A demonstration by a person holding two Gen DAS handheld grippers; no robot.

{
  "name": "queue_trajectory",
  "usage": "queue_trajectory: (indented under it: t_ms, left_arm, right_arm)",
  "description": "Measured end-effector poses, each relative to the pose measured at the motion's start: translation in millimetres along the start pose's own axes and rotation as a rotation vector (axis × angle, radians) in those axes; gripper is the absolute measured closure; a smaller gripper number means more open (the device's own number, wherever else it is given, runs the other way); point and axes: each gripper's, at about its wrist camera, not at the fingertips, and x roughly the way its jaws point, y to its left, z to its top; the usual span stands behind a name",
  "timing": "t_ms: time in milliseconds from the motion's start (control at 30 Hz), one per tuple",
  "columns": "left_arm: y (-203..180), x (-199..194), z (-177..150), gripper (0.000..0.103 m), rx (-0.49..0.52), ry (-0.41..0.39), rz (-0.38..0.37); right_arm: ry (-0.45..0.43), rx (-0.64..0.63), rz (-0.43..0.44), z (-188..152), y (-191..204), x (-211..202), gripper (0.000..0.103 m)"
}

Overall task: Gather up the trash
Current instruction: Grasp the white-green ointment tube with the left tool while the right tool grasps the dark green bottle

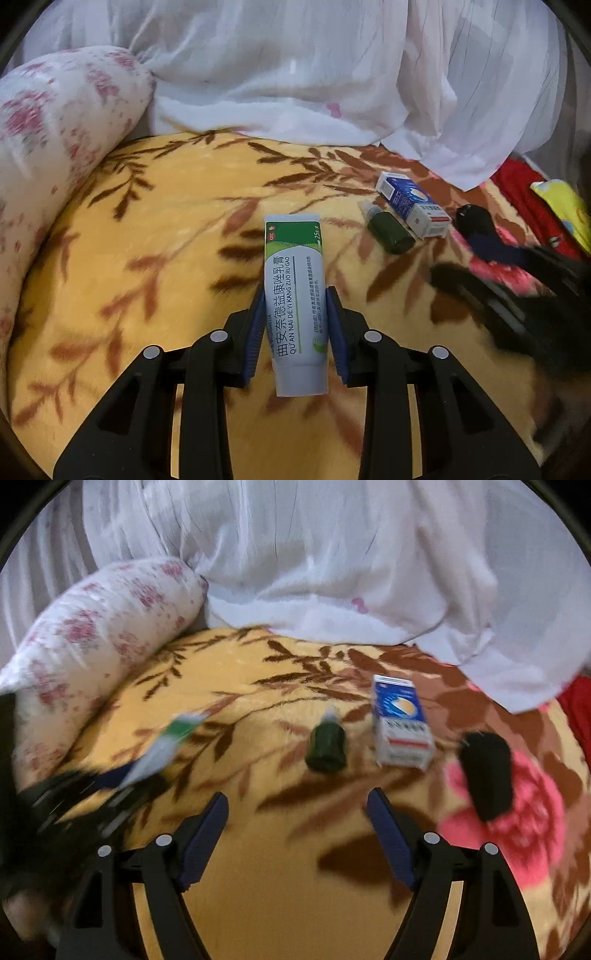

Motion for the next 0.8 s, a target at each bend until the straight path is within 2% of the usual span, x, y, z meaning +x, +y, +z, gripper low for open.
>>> queue_trajectory:
  t_ms: [300, 400, 500, 533, 567, 800]
  left_arm:
    - [21.7, -31.9, -26.4, 0.072, 0.001, -0.016, -0.017]
    - [26.2, -36.5, -29.8, 0.072, -0.002, -0.019, -0.026]
    - [28.5, -38.9, -34.9, 0.072, -0.008, -0.013, -0.04]
    - [28.7, -39.7, -36.8, 0.072, -0.01, -0.012, -0.044]
    - [28.7, -40.5, -39.3, 0.072, -0.011, -0.008, -0.048]
    - [21.0, -55.9, -62.0, 0.072, -0.011, 0.01, -0.066]
  right_arm:
    - [0.099, 0.03, -0.09, 42.9, -2.1, 80.4, 0.031]
    - [0.138, 0.041, -0.113, 48.1, -6.2, 99.9, 0.04]
    - [0.175, 0.055, -0.119, 46.0, -9.6, 113.5, 0.053]
    - [0.168, 0.064, -0.118, 45.4, -10.5, 112.0, 0.066]
    - [0.164, 0.068, -0.12, 44.9, -10.1, 108.6, 0.068]
    - [0.075, 0.054, -0.093, 24.6, 10.2, 51.3, 0.068]
